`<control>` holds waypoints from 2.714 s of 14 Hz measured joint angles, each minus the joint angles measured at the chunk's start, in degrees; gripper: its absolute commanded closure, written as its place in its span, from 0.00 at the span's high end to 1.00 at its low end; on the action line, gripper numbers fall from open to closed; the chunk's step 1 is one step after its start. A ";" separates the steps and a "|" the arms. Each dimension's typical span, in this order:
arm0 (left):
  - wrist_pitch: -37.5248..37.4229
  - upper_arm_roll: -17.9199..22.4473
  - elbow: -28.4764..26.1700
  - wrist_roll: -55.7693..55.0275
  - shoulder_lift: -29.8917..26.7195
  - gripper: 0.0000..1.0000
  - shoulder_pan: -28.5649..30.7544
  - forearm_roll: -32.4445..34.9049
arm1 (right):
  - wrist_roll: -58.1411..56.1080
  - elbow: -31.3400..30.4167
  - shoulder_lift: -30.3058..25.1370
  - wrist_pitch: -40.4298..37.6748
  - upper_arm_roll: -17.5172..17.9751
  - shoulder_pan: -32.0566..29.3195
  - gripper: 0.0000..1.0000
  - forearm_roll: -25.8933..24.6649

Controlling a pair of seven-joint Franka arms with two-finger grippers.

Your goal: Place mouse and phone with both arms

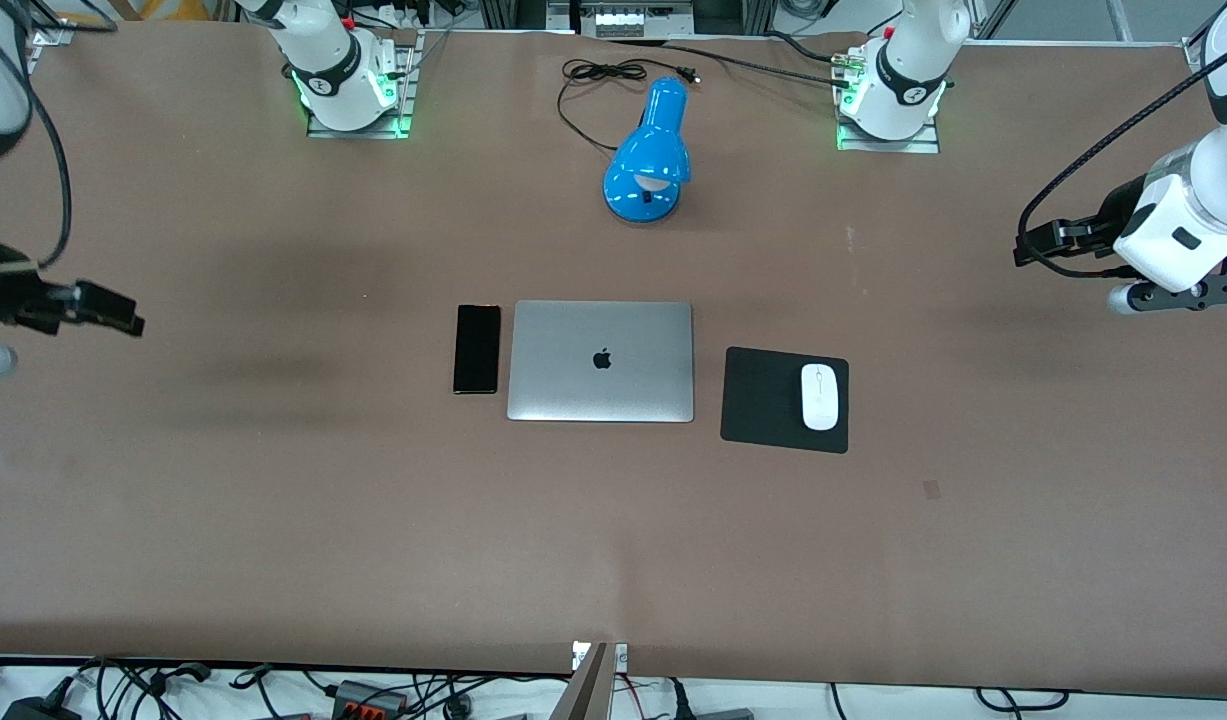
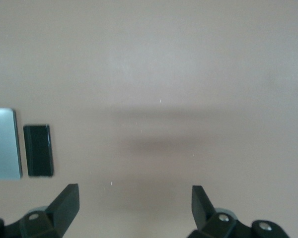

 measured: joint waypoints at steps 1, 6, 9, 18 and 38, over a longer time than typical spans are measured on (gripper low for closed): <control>0.00 0.03 0.00 0.73 0.01 1.00 0.09 0.00 | -0.44 -2.01 -2.19 -0.34 0.31 0.01 1.00 0.00; 0.00 0.44 -0.01 3.60 0.25 1.00 1.05 -0.13 | -0.66 -8.33 -7.25 0.44 0.85 0.00 1.00 0.00; -0.04 0.57 -0.04 3.71 0.68 1.00 2.55 -2.57 | -0.66 -11.89 -8.13 4.63 0.83 -0.13 1.00 0.00; -1.98 -0.07 3.62 12.04 7.01 1.00 11.88 -9.96 | -0.66 -17.63 -13.89 5.12 0.84 -0.20 1.00 0.00; -3.93 -2.60 6.24 6.11 6.97 1.00 6.35 0.55 | -0.98 -17.67 -13.68 4.40 0.56 -0.46 1.00 -0.03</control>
